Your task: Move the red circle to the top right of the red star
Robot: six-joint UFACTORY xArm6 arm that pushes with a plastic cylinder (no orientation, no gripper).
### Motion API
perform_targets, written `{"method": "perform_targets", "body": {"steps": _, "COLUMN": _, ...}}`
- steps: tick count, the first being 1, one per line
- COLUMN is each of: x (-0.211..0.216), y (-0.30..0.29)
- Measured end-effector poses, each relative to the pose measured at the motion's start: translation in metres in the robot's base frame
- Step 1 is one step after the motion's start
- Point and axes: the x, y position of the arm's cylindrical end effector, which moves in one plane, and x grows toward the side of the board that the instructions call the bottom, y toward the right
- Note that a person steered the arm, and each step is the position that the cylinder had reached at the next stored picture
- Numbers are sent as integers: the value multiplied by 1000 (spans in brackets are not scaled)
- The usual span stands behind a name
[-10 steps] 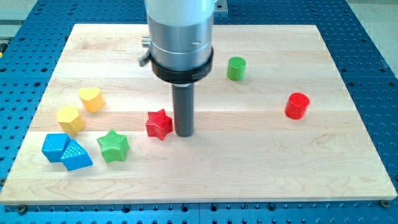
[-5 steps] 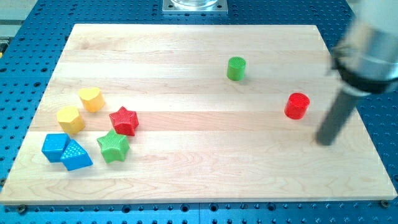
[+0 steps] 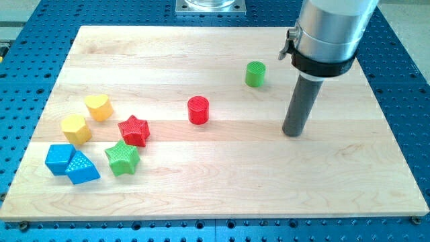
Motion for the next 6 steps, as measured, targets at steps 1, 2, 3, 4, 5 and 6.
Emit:
{"method": "perform_targets", "body": {"steps": 1, "x": -13, "y": -54}}
{"method": "perform_targets", "body": {"steps": 2, "x": -17, "y": -130}}
{"method": "perform_targets", "body": {"steps": 3, "x": -32, "y": -144}}
{"method": "perform_targets", "body": {"steps": 4, "x": -40, "y": -175}}
{"method": "perform_targets", "body": {"steps": 5, "x": -82, "y": -143}}
{"method": "perform_targets", "body": {"steps": 6, "x": -110, "y": -212}}
